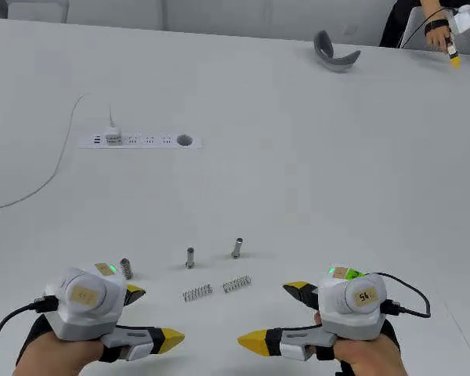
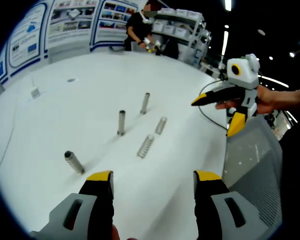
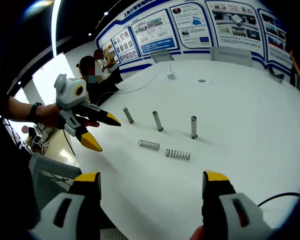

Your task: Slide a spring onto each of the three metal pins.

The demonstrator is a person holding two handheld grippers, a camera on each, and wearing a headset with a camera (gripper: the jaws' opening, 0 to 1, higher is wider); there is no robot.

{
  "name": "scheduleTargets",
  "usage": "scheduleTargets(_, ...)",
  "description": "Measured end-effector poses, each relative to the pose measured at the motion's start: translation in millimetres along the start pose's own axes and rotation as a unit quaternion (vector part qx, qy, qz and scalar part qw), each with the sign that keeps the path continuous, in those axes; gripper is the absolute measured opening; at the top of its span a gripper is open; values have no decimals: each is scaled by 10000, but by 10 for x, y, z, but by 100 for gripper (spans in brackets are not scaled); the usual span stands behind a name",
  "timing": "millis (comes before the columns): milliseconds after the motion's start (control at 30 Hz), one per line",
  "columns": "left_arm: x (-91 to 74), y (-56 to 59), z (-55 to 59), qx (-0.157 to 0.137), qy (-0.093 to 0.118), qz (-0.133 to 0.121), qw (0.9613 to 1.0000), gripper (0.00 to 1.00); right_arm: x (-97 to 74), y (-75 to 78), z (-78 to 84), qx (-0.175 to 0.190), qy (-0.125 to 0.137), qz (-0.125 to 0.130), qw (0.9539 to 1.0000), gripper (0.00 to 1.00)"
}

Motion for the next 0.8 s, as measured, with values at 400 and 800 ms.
scheduleTargets(400,230,-34,-101,-45,13,26,10000,66,1,-44,9,69,21,-61,10000,87)
scheduleTargets(800,492,-61,-99,104,-169,70,9998,56,-49,-32,42,110,-5,-33,9999,89)
Point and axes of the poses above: the centre of the closed fingertips' face, and the gripper's own axes: x roughly forward along the fingers, y roughly to its right, z roughly out of its underside, the point moved 3 cm from there along -x, roughly backward along the fingers, and after that the axes turned 9 degrees about x, right-handed, at the moved point
